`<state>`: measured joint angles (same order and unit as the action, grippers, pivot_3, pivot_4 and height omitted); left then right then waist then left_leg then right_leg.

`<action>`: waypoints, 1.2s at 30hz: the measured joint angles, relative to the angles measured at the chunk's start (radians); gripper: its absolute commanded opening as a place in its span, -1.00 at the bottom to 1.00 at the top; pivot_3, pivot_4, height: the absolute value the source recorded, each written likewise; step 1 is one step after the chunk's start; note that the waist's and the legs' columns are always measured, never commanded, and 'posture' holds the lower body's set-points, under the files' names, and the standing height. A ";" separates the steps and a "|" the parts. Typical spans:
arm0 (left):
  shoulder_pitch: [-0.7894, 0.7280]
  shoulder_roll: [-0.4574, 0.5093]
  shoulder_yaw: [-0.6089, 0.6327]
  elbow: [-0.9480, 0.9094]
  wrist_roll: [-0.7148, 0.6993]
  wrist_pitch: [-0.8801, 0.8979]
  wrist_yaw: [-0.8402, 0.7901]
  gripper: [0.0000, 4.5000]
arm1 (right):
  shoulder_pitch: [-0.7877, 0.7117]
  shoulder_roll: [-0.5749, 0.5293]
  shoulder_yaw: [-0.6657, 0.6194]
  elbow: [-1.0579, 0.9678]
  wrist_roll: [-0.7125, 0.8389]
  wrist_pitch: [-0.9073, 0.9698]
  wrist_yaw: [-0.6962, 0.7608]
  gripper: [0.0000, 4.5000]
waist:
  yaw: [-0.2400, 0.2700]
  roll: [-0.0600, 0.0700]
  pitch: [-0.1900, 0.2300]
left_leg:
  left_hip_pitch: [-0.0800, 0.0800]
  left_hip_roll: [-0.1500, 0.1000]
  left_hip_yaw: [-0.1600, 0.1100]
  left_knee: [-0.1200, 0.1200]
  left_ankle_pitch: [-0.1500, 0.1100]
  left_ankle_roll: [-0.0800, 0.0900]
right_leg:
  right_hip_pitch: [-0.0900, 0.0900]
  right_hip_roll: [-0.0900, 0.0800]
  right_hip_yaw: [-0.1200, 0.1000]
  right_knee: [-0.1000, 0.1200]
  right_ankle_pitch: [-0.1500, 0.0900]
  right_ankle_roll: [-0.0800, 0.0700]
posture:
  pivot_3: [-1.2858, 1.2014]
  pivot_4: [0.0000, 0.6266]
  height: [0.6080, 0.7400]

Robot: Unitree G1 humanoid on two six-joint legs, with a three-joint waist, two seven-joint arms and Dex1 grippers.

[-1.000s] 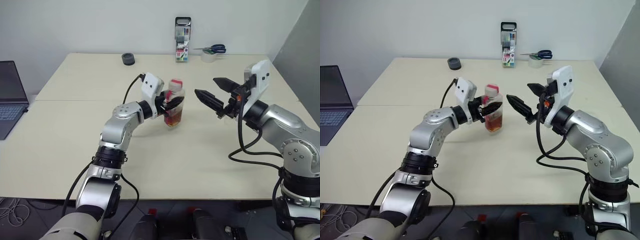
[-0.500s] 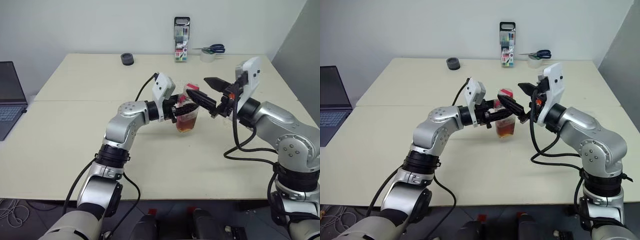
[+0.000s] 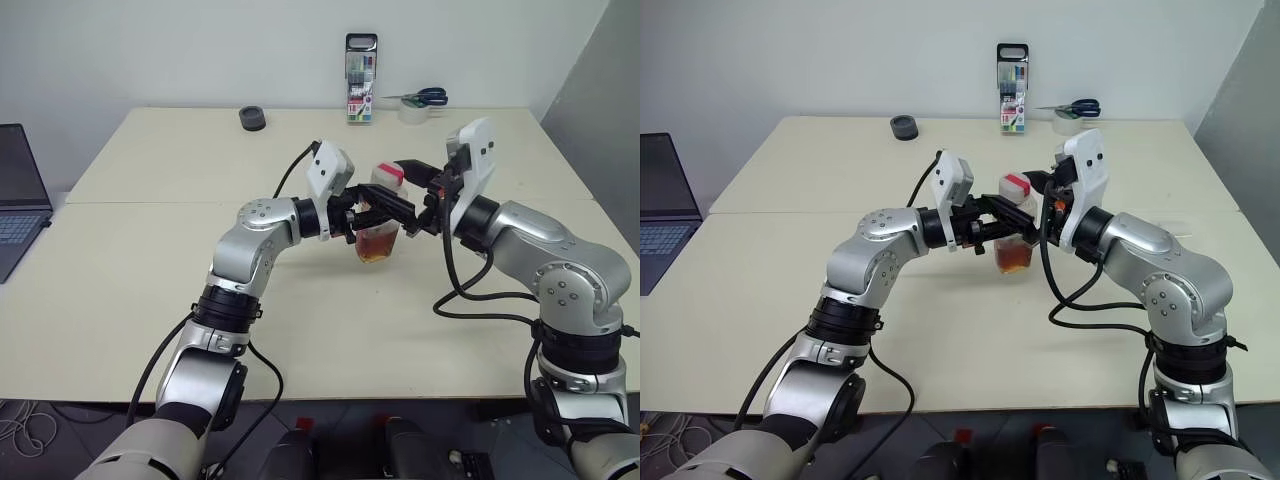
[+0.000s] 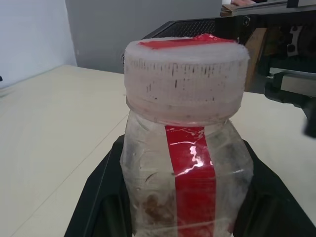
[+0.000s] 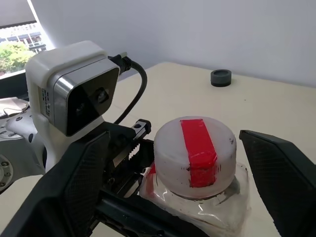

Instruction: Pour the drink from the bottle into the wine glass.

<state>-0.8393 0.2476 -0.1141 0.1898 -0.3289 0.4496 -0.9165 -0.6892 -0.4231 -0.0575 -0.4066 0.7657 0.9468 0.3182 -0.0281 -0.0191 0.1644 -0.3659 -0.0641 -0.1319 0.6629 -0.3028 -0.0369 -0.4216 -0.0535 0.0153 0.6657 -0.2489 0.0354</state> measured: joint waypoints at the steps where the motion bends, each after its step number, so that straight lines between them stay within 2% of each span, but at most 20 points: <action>1: 0.000 0.000 0.001 0.000 0.000 0.000 0.001 -0.16 | 0.000 0.002 -0.001 0.001 -0.002 0.000 -0.002 0.45 | 0.000 0.000 0.000 | 0.000 0.000 0.000 0.000 0.000 0.000 | 0.000 0.000 0.000 0.000 0.000 0.000 | 0.03 -0.52 1.00; 4: 0.000 0.002 0.000 0.000 0.000 0.000 -0.001 -0.16 | 0.000 0.004 -0.012 0.016 -0.010 -0.004 -0.008 -0.05 | 0.000 0.000 0.000 | 0.000 0.000 0.000 0.000 0.000 0.000 | 0.000 0.000 0.000 0.000 0.000 0.000 | 0.03 -0.52 1.00; 5: 0.000 0.002 0.000 0.000 0.000 0.000 -0.001 -0.16 | 0.000 0.006 -0.012 0.016 -0.011 -0.004 -0.009 -0.16 | 0.000 0.000 0.000 | 0.000 0.000 0.000 0.000 0.000 0.000 | 0.000 0.000 0.000 0.000 0.000 0.000 | 0.03 -0.52 1.00; 16: 0.000 0.005 0.002 -0.002 -0.001 0.001 0.002 -0.16 | -0.001 0.023 -0.019 0.019 -0.011 -0.004 -0.014 -0.17 | 0.000 0.000 0.000 | 0.000 0.000 0.000 0.000 0.000 0.000 | 0.000 0.000 0.000 0.000 0.000 0.000 | 0.03 -0.52 1.00; 19: 0.000 0.016 0.005 -0.029 -0.007 0.019 -0.001 -0.16 | -0.024 0.010 -0.019 0.039 -0.010 -0.005 0.026 -0.17 | -0.001 0.000 0.000 | 0.000 0.000 0.000 0.000 0.000 0.000 | 0.000 0.000 0.000 0.000 0.000 0.000 | 0.03 -0.52 1.00; 28: 0.049 0.091 0.025 -0.211 -0.102 0.137 -0.074 -0.16 | -0.148 -0.111 0.040 0.201 -0.010 -0.064 0.461 -0.17 | -0.003 0.000 0.000 | 0.000 0.000 0.000 0.000 0.000 0.001 | 0.000 0.000 0.000 0.000 0.000 0.000 | 0.03 -0.52 1.00; 34: 0.069 0.102 0.025 -0.242 -0.124 0.165 -0.083 -0.16 | -0.185 -0.127 0.068 0.265 -0.055 -0.088 0.604 -0.17 | -0.002 0.000 0.000 | 0.000 0.000 0.000 0.000 0.000 0.001 | 0.000 0.000 0.000 -0.001 0.000 0.000 | 0.03 -0.52 1.00; 35: 0.069 0.102 0.025 -0.246 -0.125 0.168 -0.083 -0.16 | -0.187 -0.129 0.068 0.266 -0.058 -0.089 0.614 0.15 | -0.001 0.000 0.000 | 0.000 0.000 0.000 0.000 0.000 0.001 | 0.000 0.000 0.000 -0.001 0.000 0.000 | 0.03 -0.52 1.00; 36: 0.068 0.101 0.021 -0.251 -0.127 0.172 -0.085 -0.16 | -0.188 -0.132 0.067 0.265 -0.056 -0.088 0.628 0.24 | -0.001 0.000 0.000 | 0.000 0.000 0.000 0.000 0.000 0.001 | 0.000 0.000 0.000 -0.001 0.000 0.000 | 0.03 -0.52 1.00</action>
<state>-0.7709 0.3485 -0.0933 -0.0616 -0.4561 0.6221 -1.0018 -0.8769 -0.5556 0.0092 -0.1412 0.7097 0.8584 0.9460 -0.0292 -0.0190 0.1645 -0.3662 -0.0641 -0.1320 0.6629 -0.3032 -0.0363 -0.4214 -0.0536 0.0150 0.6647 -0.2489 0.0354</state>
